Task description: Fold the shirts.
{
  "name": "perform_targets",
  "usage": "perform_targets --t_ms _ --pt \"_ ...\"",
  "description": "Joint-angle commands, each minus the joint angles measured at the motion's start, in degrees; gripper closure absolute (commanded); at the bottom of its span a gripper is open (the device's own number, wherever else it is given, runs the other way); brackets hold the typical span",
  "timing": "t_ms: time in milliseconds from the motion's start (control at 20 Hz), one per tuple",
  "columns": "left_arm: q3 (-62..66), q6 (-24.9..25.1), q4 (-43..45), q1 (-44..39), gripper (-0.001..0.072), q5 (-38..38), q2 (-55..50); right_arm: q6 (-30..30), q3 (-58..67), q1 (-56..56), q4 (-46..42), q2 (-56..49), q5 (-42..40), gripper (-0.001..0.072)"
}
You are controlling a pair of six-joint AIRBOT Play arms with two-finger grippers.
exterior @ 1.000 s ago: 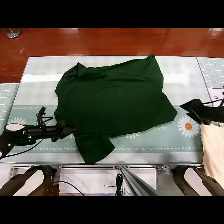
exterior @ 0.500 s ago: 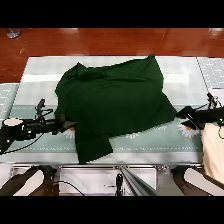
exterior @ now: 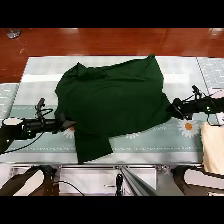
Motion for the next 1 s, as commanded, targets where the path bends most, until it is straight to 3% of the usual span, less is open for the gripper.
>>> perform_targets --t_ms 0,200,350,550,750,950 --pt "0.85 -0.13 -0.26 -0.02 0.0684 -0.02 0.04 -0.92 2.27 2.6 1.77 -1.49 -0.57 0.0693" --pt "11.41 -1.81 -0.98 0.37 0.0685 -2.4 0.42 -0.22 16.06 4.13 1.97 0.98 5.49 0.0695" --pt "31.91 -2.23 -5.64 0.33 0.0685 -1.88 1.75 2.47 37.79 4.11 1.36 5.79 6.86 0.0694" --pt "61.07 -3.87 -4.37 0.37 0.0686 1.9 2.43 5.88 62.79 4.11 -4.66 13.99 8.28 0.0694" --pt "78.88 -11.76 14.38 0.35 0.0686 0.72 6.34 6.62 65.51 4.09 -12.94 29.07 11.98 0.0694" --pt "82.34 -15.96 35.08 0.35 0.0686 -0.66 16.63 7.87 65.51 4.09 -16.9 41.24 18.45 0.0694"
